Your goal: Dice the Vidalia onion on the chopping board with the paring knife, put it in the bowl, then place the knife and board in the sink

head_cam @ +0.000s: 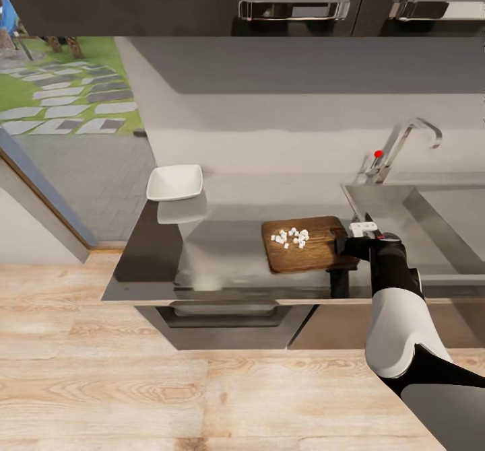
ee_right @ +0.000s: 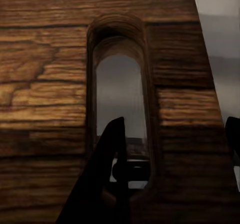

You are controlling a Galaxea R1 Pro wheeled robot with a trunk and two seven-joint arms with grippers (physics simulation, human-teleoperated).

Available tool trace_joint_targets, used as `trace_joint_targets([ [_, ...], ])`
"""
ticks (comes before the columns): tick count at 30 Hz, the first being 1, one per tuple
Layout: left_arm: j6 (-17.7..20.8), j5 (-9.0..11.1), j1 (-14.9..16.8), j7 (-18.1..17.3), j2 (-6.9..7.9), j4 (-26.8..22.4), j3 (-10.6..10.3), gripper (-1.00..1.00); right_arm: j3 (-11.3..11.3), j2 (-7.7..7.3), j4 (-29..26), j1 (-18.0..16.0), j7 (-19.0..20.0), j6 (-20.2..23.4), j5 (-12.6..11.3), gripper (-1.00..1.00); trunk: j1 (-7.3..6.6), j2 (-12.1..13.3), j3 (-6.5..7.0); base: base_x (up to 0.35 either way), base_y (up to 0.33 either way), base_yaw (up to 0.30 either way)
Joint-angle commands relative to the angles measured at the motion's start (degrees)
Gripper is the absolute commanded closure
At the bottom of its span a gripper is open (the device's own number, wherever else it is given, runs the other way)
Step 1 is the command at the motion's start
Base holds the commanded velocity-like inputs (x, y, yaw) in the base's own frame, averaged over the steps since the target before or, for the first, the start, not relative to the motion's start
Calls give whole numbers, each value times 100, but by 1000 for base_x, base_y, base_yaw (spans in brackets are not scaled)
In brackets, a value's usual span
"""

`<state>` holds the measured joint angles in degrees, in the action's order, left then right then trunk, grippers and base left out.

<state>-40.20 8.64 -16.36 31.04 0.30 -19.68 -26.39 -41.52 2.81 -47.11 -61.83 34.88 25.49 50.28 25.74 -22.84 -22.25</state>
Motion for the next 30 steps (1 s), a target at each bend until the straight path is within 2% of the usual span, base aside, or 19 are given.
trace_joint_targets([
  [1,-15,59,1,25,5,-10,-51,-100,-31,9,4,-5,63,61,25,100,5,-8,-1,0,0,0],
  [19,-16,59,1,25,5,-1,-51,-100,-30,9,2,-6,63,61,25,100,5,-8,18,0,0,0],
  [30,-16,59,1,25,5,8,-51,-100,-30,9,4,-5,63,61,25,100,5,-8,97,0,0,0],
])
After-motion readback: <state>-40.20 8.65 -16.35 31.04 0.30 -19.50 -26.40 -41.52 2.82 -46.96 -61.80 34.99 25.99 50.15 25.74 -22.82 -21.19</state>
